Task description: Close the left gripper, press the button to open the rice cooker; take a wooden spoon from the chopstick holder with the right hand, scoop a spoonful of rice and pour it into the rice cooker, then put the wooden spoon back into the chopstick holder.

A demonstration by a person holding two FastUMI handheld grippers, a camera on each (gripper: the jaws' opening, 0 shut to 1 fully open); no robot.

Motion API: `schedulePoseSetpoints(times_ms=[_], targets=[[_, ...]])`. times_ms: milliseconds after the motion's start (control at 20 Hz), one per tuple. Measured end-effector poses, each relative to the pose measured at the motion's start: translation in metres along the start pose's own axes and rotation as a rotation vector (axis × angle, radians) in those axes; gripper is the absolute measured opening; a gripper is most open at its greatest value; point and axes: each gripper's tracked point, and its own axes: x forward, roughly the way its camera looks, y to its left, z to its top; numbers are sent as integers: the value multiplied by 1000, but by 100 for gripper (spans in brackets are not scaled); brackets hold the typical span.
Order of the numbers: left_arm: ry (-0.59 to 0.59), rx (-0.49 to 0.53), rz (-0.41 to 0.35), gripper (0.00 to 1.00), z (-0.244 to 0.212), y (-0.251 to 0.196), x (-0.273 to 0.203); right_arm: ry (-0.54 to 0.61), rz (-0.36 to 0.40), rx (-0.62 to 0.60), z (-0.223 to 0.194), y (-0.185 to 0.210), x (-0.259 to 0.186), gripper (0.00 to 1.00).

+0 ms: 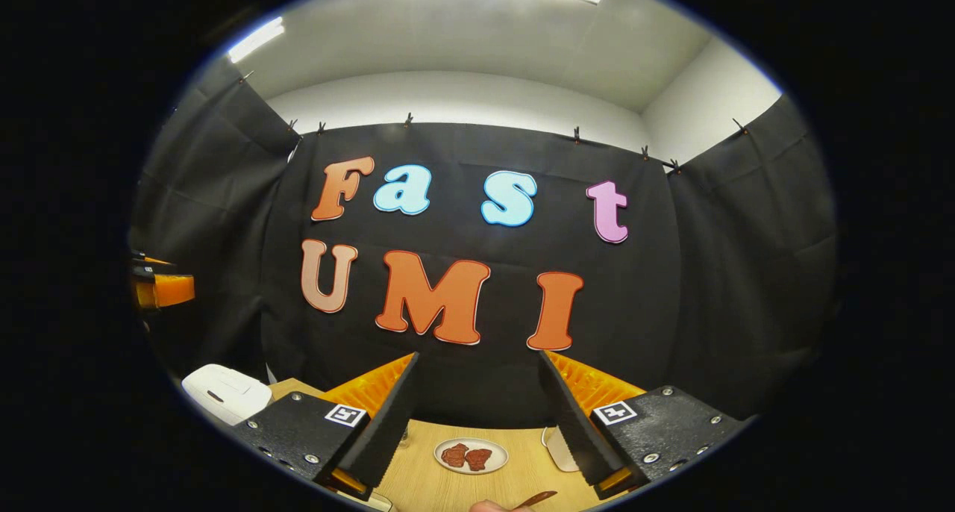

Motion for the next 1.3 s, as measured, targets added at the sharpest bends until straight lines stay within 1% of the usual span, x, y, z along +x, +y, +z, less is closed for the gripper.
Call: schedulePoseSetpoints(times_ms=[50,100,250,300,350,400,500,550,600,650,700,800,850,950,1150,1300], targets=[[-1,9,19,97,1,8,4,2,-5,1,-1,-2,-1,95],[-3,10,25,98,2,14,2,4,-10,2,-2,-3,-2,95],[1,-14,16,99,3,24,9,16,-32,-7,-7,-10,-7,95],[3,-23,24,98,2,31,11,18,-39,-12,-8,-13,-7,95],[10,-27,33,91,0,38,14,21,-49,-17,-9,-15,-8,95],[19,-34,48,92,-4,45,16,24,-57,-20,-9,-18,-11,95],[58,-52,68,57,-14,57,23,30,-79,-25,-11,-25,-16,95],[84,-61,104,40,-22,69,28,36,-91,-28,-13,-30,-20,95],[116,-75,122,23,-31,78,34,42,-106,-32,-14,-36,-24,95],[155,-84,155,6,-47,88,41,45,-120,-33,-15,-41,-28,95],[212,-110,146,5,-59,85,36,51,-138,-35,-17,-46,-32,95],[342,-165,119,5,-91,86,43,68,-172,-38,-23,-57,-41,95],[400,-187,120,3,-108,89,48,78,-190,-41,-26,-63,-45,95],[511,-229,130,5,-135,99,58,95,-228,-47,-29,-76,-58,95],[741,-308,131,5,-192,101,61,135,-305,-54,-39,-98,-81,95],[920,-419,128,5,-241,95,56,165,-356,-53,-49,-110,-98,95]])
